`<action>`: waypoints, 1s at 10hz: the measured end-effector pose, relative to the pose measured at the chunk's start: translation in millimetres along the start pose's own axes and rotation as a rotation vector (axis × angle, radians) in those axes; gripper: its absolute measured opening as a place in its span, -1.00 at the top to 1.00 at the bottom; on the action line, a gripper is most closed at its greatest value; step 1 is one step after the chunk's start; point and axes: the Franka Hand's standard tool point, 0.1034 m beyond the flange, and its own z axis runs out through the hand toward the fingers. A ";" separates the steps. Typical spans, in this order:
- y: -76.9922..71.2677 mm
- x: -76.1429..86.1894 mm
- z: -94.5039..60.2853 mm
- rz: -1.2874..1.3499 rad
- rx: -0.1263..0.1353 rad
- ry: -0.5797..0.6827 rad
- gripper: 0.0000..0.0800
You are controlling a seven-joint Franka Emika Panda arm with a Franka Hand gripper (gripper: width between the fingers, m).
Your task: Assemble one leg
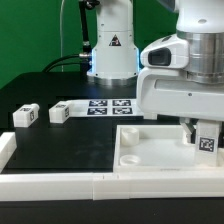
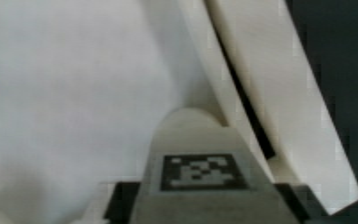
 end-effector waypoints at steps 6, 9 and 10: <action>-5.3 -5.6 0.1 0.668 0.004 -0.004 0.32; -4.4 -5.2 0.9 0.595 0.004 -0.007 -0.20; -1.3 -3.0 2.5 0.566 0.008 -0.018 -0.53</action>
Offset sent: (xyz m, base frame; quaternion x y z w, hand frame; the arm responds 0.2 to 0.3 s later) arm -0.0061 -0.0027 0.0011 -0.0162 0.0178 0.3268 0.9448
